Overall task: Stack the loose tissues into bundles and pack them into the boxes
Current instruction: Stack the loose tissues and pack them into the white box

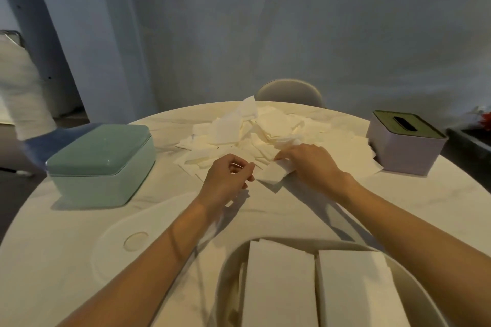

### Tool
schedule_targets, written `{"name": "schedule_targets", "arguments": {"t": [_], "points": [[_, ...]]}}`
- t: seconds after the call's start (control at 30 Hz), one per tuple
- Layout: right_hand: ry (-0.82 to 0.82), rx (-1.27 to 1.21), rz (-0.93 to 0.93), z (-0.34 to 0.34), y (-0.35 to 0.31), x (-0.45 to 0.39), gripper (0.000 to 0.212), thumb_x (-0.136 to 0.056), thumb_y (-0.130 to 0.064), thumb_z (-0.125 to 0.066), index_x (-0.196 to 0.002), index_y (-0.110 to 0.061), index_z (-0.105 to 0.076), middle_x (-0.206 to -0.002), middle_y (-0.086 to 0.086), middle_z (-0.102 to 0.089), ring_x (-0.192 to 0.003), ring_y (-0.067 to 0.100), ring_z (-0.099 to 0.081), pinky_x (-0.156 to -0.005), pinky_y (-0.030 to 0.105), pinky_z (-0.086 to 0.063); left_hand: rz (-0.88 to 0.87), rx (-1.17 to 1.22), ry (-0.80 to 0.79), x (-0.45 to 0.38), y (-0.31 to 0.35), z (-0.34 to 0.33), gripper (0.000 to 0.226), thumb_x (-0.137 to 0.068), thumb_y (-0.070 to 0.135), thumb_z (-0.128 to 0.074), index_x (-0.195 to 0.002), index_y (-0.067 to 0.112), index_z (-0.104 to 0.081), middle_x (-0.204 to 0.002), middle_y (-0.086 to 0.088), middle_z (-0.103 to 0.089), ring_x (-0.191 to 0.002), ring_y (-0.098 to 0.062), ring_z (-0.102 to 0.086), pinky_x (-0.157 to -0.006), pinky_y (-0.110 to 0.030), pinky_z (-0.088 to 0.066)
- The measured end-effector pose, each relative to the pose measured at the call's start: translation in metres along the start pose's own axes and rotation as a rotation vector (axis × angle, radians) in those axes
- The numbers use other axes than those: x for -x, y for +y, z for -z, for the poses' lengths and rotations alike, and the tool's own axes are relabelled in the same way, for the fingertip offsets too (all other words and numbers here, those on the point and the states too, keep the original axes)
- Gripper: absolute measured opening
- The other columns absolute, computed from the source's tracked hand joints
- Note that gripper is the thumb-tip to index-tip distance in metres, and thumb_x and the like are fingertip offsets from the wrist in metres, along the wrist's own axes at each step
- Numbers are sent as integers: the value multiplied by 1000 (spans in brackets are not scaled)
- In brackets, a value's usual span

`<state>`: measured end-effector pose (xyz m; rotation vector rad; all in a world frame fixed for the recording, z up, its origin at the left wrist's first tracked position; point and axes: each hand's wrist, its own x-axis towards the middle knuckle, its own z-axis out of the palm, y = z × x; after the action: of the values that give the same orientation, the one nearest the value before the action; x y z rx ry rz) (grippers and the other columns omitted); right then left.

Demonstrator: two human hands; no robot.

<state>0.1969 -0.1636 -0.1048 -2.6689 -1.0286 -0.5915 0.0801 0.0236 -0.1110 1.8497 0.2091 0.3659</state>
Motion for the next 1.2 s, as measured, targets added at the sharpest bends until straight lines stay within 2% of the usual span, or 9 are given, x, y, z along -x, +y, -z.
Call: {"name": "schedule_targets", "arguments": {"t": [0.1, 0.23, 0.4, 0.67, 0.83, 0.97, 1.03, 1.1, 1.2], "points": [[29, -44, -67, 4, 8, 5, 33, -96, -16, -65, -126, -29, -71, -113, 3, -74, -100, 27, -69, -86, 37, -57, -2, 2, 4, -2, -1, 1, 19, -99, 29, -67, -103, 10, -68, -85, -3, -76, -59, -2, -63, -55, -19, -51], [142, -528, -212, 19, 6, 12, 19, -96, -17, -68, -113, -17, -75, -105, 4, -76, -92, 23, -70, -78, 28, -54, -9, 37, 18, -1, 3, 2, 26, -96, 35, -70, -108, 14, -64, -95, -3, -74, -68, -9, -67, -56, -21, -54], [-251, -1033, -340, 37, -16, 31, 28, -92, -37, -70, -114, -20, -71, -105, -2, -73, -96, 20, -71, -81, 30, -61, -42, 160, -69, 7, 10, -4, 41, -88, 48, -75, -122, 28, -65, -111, 5, -71, -82, -14, -72, -66, -24, -58], [-411, -1084, -239, 37, -31, 44, 25, -89, -38, -73, -113, -33, -66, -102, -6, -70, -98, 12, -70, -77, 22, -59, -26, 270, -44, 10, 4, -10, 25, -94, 32, -73, -116, 21, -71, -111, 2, -77, -104, -23, -73, -90, -51, -61], [-468, -1106, -290, 42, -32, 45, 27, -89, -24, -75, -115, -28, -66, -104, -7, -70, -93, 11, -70, -72, 17, -57, 213, 585, 30, 9, 8, -3, 17, -99, 22, -59, -112, 13, -64, -107, -12, -73, -97, -31, -70, -85, -44, -57], [-527, -1051, -461, 45, -38, 43, 12, -96, -40, -61, -104, -33, -64, -108, -6, -69, -93, 13, -71, -69, 19, -58, 455, 755, -33, 9, 12, 0, 29, -90, 26, -62, -114, 10, -65, -105, -22, -69, -103, -39, -68, -98, -68, -49], [-514, -1073, -516, 46, -39, 43, 30, -101, -50, -46, -109, -29, -67, -102, -6, -74, -89, 13, -73, -71, 22, -60, 442, 741, -39, 8, 7, 2, 33, -90, 23, -66, -120, 9, -64, -107, -19, -68, -102, -37, -67, -89, -69, -54], [-523, -1093, -523, 47, -36, 43, 45, -98, -59, -44, -115, -26, -68, -101, -5, -77, -92, 16, -74, -74, 24, -60, 387, 718, -47, 7, 1, 4, 41, -89, 19, -71, -129, 12, -65, -118, -19, -71, -106, -39, -68, -70, -57, -61], [-609, -941, -351, 47, -31, 46, 35, -89, -46, -71, -118, -28, -67, -113, -6, -71, -105, 18, -68, -81, 20, -58, 292, 662, -40, 7, -4, 4, 44, -87, 12, -75, -130, 14, -67, -119, -17, -73, -109, -39, -69, -70, -55, -62]]}}
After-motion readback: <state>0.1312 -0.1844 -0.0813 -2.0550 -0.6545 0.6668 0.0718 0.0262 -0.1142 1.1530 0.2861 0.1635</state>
